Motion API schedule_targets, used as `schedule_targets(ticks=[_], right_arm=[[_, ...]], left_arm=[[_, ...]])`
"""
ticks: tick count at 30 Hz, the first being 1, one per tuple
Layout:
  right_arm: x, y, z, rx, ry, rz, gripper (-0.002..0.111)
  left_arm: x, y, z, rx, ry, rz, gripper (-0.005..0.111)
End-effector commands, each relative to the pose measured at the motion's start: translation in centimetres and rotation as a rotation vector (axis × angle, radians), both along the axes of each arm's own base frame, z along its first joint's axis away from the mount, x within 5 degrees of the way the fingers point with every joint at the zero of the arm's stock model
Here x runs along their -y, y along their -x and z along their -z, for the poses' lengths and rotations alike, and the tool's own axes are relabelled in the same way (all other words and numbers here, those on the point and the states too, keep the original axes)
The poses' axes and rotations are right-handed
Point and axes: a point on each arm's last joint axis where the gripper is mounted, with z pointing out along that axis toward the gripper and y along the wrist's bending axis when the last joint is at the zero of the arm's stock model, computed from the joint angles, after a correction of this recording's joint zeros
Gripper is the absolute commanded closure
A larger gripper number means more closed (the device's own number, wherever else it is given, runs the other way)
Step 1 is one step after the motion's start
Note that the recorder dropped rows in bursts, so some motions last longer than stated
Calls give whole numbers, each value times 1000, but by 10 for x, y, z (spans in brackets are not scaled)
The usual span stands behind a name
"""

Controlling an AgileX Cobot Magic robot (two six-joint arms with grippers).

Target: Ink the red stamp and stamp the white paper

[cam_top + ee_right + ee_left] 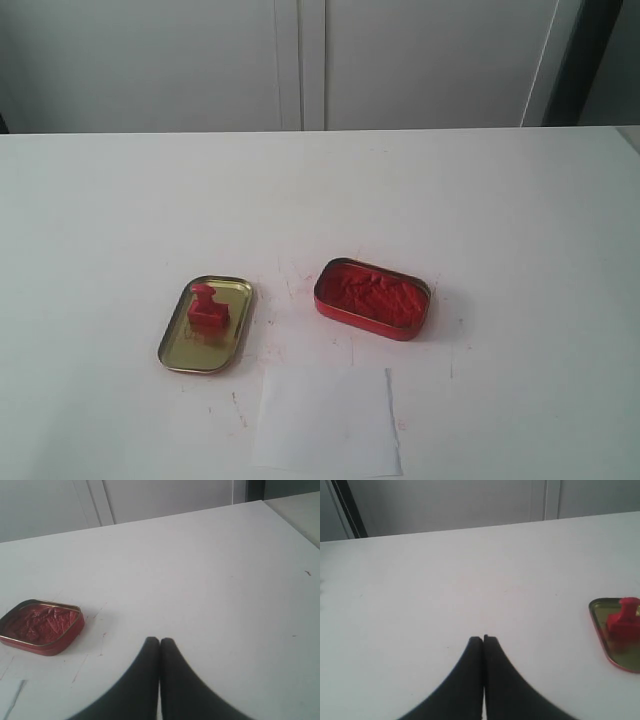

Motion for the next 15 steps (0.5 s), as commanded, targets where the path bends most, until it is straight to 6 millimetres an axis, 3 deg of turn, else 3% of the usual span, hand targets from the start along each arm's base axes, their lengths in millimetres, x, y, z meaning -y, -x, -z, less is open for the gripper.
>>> schedule_targets(ticks=[1, 7, 15], right_arm=[[0, 0, 1, 5, -1, 3, 108], [0, 0, 1, 5, -1, 3, 108], [0, 0, 1, 5, -1, 3, 108]], left_arm=[[0, 4, -17, 11, 20, -2, 107], [1, 3, -40, -60, 15, 2, 107], [1, -17, -75, -156, 10, 4, 107]])
